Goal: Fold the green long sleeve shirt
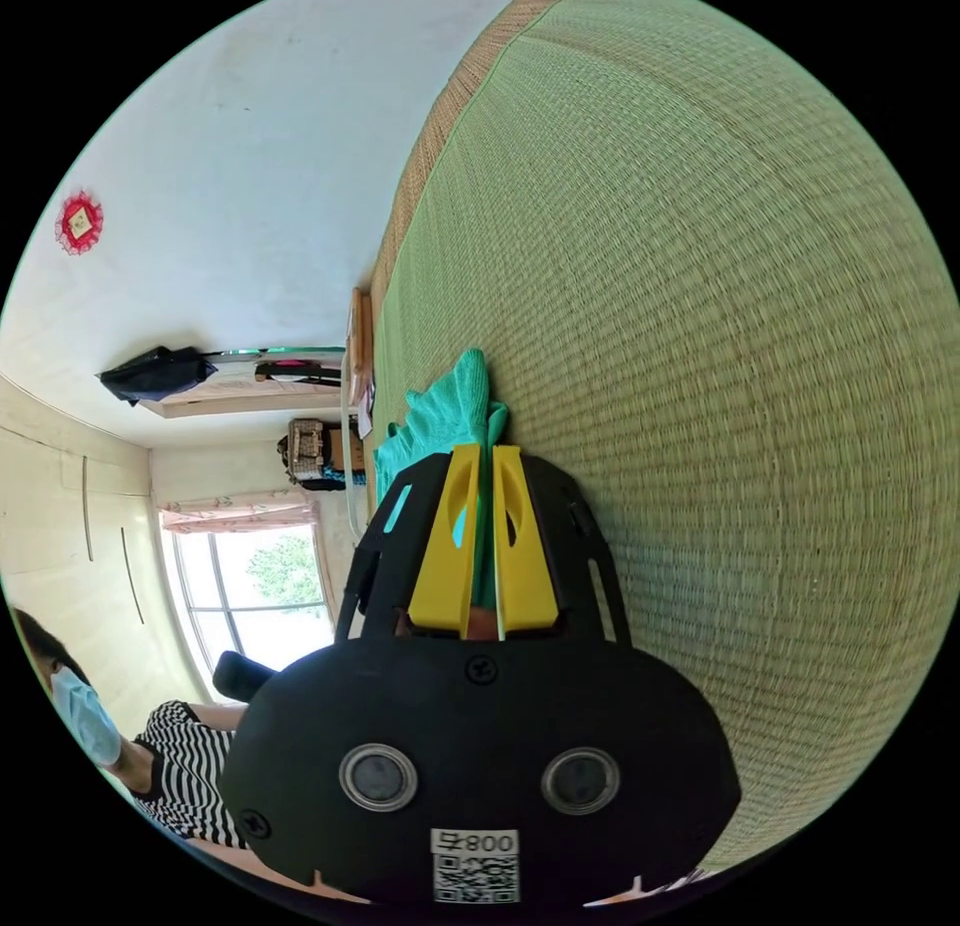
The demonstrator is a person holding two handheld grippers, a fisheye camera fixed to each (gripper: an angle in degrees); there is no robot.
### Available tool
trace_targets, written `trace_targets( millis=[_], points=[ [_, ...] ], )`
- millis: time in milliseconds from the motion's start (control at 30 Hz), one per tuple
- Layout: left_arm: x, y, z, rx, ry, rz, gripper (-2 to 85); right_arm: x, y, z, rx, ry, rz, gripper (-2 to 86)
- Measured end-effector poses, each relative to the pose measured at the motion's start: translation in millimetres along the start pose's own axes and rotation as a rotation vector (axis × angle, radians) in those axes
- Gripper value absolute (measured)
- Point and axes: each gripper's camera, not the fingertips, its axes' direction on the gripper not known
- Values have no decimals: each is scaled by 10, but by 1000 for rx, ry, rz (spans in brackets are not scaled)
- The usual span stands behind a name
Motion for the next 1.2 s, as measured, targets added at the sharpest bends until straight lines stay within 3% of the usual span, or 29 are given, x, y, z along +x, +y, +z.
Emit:
trace_targets(
  millis=[600,1200],
  points=[
    [-223,-1,477,2,39,13,9,182,-432,-538,25,80,18,16],
    [-909,693,901,139,104,-44,9,-266,-1118,-1412,66,166,7,17]
  ],
)
